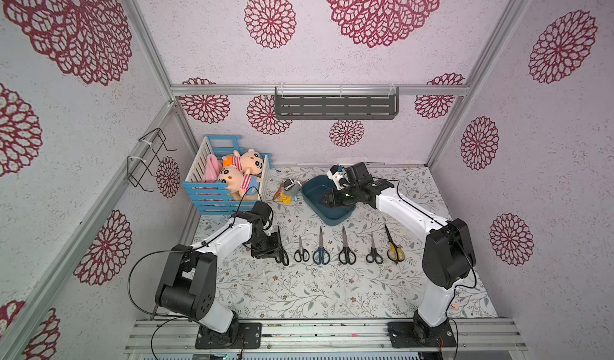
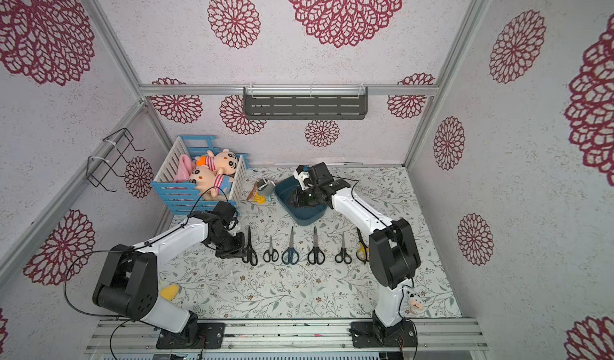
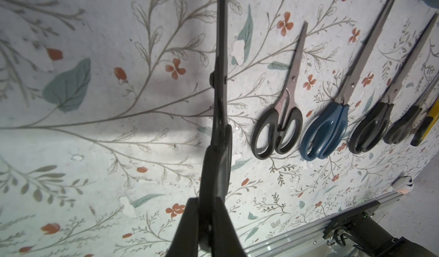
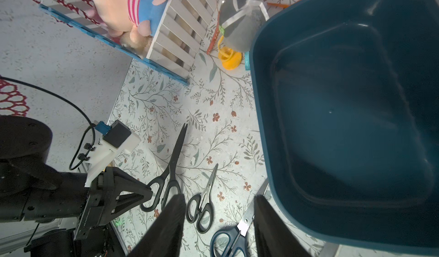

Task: Take the scissors out of the storage box
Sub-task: Place the scissors at the center of the board, then reset both arms

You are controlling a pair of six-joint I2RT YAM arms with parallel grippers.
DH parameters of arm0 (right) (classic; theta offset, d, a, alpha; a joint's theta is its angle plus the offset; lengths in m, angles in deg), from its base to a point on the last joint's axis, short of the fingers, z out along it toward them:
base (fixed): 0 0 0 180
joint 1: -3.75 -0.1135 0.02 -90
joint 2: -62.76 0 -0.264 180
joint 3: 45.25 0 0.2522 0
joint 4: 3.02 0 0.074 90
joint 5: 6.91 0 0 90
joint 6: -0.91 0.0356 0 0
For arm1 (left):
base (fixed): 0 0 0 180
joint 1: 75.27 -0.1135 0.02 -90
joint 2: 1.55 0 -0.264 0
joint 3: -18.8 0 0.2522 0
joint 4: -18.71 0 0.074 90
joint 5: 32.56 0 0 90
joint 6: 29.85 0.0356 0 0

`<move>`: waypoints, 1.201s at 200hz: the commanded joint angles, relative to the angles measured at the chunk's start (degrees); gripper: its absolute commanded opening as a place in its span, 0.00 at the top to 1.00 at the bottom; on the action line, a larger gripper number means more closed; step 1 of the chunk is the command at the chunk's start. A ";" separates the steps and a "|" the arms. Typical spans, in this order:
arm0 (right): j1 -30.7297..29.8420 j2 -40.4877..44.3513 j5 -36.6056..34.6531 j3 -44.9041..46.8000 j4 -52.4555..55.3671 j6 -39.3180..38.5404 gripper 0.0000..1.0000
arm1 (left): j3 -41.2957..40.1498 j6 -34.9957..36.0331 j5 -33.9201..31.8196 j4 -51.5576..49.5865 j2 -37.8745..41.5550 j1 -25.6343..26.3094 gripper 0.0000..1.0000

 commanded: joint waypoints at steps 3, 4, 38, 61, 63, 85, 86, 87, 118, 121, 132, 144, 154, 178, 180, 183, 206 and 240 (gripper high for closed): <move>-0.13 1.08 0.28 0.59 -1.73 -1.19 0.49 | 1.80 3.78 -3.51 -1.43 -2.95 -0.43 0.97; -0.14 1.12 0.25 0.63 -1.74 -1.18 0.49 | 1.88 3.91 -3.58 -1.51 -3.00 -0.40 0.97; -0.07 1.43 -0.39 1.19 -1.93 -1.00 0.49 | 4.26 5.99 -9.33 -4.90 -4.74 -1.02 0.71; 0.01 1.39 -1.47 0.92 -1.51 -1.25 0.49 | 5.53 6.20 -10.11 -5.27 -3.74 -1.68 0.63; 0.07 1.42 -1.67 0.97 -1.45 -1.19 0.49 | 5.84 6.15 -10.19 -5.39 -3.58 -1.74 0.63; 1.56 2.49 -4.41 1.03 -0.91 -1.78 0.47 | 9.32 6.14 -12.65 -7.09 -1.29 -1.79 0.56; 1.67 2.62 -4.64 1.11 -0.90 -1.78 0.47 | 9.51 6.09 -12.77 -7.15 -1.17 -1.82 0.56; 1.81 2.73 -4.89 1.19 -0.89 -1.79 0.47 | 9.69 6.07 -12.87 -7.27 -1.02 -1.84 0.56; 7.72 10.08 -13.46 7.89 -6.66 -1.27 0.01 | 15.13 6.75 -18.14 -6.26 3.60 -1.83 0.03; 8.42 10.86 -14.48 8.91 -7.42 -1.26 0.01 | 15.52 6.76 -18.92 -5.80 3.93 -1.79 0.03; 11.20 13.60 -18.54 12.66 -10.29 -1.24 0.01 | 15.88 7.23 -22.90 -3.21 5.33 -1.77 0.03; 14.14 16.71 -25.36 17.40 -14.75 -0.98 0.01 | 15.59 7.45 -29.06 0.90 6.31 -2.02 0.03; 16.86 19.97 -30.08 22.70 -20.12 -0.59 0.01 | 14.11 7.95 -33.49 5.91 7.04 -2.76 0.03; 23.03 27.61 -40.92 39.37 -40.76 -2.61 0.01 | 9.86 8.69 -38.40 18.09 7.02 -7.88 0.03; 23.55 27.86 -41.14 40.51 -42.07 -3.07 0.01 | 9.58 8.71 -38.36 19.00 6.93 -8.48 0.03; 24.17 28.16 -41.42 41.89 -43.56 -3.70 0.01 | 9.17 8.77 -38.29 20.10 6.71 -9.38 0.03; 26.74 25.88 -46.47 46.26 -47.20 -3.85 0.01 | 6.79 9.78 -35.64 27.12 4.86 -16.23 0.03; 26.66 24.77 -48.08 59.85 -68.32 -6.78 0.01 | 0.32 11.07 -29.85 37.74 2.59 -23.91 0.03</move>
